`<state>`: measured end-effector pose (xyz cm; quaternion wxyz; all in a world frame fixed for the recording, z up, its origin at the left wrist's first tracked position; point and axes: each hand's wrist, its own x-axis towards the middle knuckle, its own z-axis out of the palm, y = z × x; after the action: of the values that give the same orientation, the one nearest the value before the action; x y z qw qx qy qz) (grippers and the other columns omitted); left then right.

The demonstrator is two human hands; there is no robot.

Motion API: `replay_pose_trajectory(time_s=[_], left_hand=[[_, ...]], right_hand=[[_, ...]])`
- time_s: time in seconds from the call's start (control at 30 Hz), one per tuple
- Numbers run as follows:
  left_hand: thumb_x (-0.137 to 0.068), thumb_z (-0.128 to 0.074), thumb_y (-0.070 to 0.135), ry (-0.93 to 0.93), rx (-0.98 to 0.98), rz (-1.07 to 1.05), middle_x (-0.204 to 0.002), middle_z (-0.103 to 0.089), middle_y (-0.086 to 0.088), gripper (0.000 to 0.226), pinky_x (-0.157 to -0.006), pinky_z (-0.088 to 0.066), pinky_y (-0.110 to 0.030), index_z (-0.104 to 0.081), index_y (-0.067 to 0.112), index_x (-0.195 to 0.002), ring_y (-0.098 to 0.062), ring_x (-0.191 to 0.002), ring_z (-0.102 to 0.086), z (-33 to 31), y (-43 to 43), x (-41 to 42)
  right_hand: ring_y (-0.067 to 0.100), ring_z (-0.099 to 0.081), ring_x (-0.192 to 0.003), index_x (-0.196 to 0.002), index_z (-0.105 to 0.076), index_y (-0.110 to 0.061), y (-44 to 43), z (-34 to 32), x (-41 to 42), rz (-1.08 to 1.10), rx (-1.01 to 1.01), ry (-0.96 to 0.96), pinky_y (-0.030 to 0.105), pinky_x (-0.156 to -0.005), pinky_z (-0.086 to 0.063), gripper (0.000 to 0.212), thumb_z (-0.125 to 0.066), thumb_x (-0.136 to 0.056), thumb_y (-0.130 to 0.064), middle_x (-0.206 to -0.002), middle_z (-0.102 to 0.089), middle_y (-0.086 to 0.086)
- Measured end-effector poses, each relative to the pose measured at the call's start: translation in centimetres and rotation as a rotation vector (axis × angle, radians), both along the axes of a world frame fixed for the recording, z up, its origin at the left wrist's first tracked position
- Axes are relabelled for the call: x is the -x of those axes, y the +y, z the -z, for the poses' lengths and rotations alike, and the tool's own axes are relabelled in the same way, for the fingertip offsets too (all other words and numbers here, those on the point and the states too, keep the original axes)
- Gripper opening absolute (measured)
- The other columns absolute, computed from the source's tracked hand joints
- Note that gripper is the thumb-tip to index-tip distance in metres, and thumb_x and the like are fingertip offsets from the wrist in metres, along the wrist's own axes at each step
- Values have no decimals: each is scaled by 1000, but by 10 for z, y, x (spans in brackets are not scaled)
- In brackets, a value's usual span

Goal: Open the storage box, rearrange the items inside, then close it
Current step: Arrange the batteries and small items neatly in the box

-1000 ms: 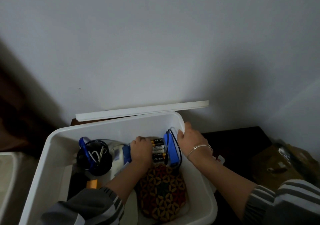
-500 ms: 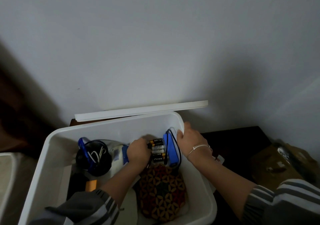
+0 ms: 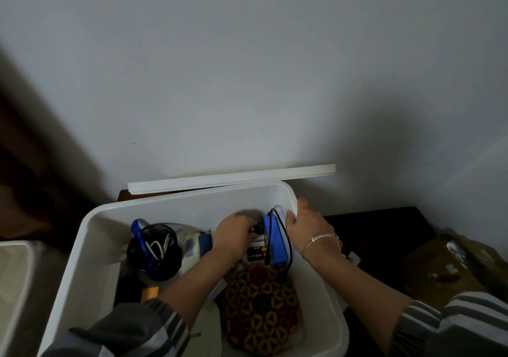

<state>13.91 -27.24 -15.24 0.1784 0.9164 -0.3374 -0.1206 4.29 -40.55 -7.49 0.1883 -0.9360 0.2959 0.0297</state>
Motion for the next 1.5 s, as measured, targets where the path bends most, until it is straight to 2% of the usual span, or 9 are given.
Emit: replay_pose_trajectory(time_s=[0.13,0.33,0.57,0.8,0.93,1.07,1.17,1.3,1.5], left_hand=[[-91,-59,17,15,-9,-12,-116,-66,-5,24,-88,-45,-30,-68,17,-114,-23,-107,-61,3,-14,0],[-82,-61,-2,211,229,-67,-118,-66,-6,43,-90,-46,-25,-62,17,-120,-21,-106,-62,19,-13,6],[-83,-66,5,122,286,-19,-136,-45,0,60,-102,-43,-23,-46,18,-138,-15,-119,-51,34,3,22],[-86,-69,27,193,118,-245,-122,-52,-5,45,-87,-49,-30,-48,15,-125,-19,-110,-53,34,2,33],[-92,-59,19,183,87,-246,-118,-60,-9,26,-84,-50,-31,-56,10,-117,-21,-105,-58,29,3,30],[-89,-60,10,270,157,-223,-117,-67,-9,38,-88,-50,-30,-58,11,-127,-19,-105,-62,16,8,20],[-86,-64,8,290,228,-259,-104,-67,-3,31,-67,-37,-11,-62,10,-117,-9,-90,-55,4,21,16],[-82,-73,25,312,116,-356,-93,-61,-4,29,-61,-37,-23,-53,12,-98,-20,-89,-61,-7,46,14],[-84,-73,28,284,-7,-238,-117,-63,-12,61,-79,-52,-31,-39,12,-133,-23,-99,-62,-25,74,27]], right_hand=[[28,-62,-80,-114,-39,-12,1,0,0,5,2,4,34,-64,-46,29,-34,-98,-36,-91,-63,11],[28,-59,-78,-114,-40,-12,-1,1,-2,-2,23,0,29,-62,-38,29,-33,-98,-35,-93,-63,11],[25,-56,-73,-115,-39,-12,-1,1,-1,-1,11,2,30,-62,-41,30,-33,-98,-36,-82,-56,6],[26,-60,-77,-116,-40,-12,-1,2,0,5,9,-3,31,-62,-43,30,-33,-98,-36,-92,-63,10],[27,-61,-79,-117,-40,-12,-1,2,-1,2,5,4,31,-62,-43,31,-33,-98,-36,-92,-63,10],[29,-62,-82,-117,-40,-12,-2,0,-1,3,5,7,33,-65,-46,31,-33,-98,-35,-93,-63,11],[27,-60,-78,-118,-39,-12,-2,0,-1,2,6,4,34,-65,-47,31,-33,-98,-35,-89,-62,10],[32,-62,-81,-116,-40,-11,-2,1,-1,7,8,-9,37,-67,-48,31,-33,-97,-34,-90,-63,12],[33,-62,-82,-113,-41,-10,-3,2,-1,10,5,-13,36,-66,-46,30,-34,-97,-35,-91,-63,14]])
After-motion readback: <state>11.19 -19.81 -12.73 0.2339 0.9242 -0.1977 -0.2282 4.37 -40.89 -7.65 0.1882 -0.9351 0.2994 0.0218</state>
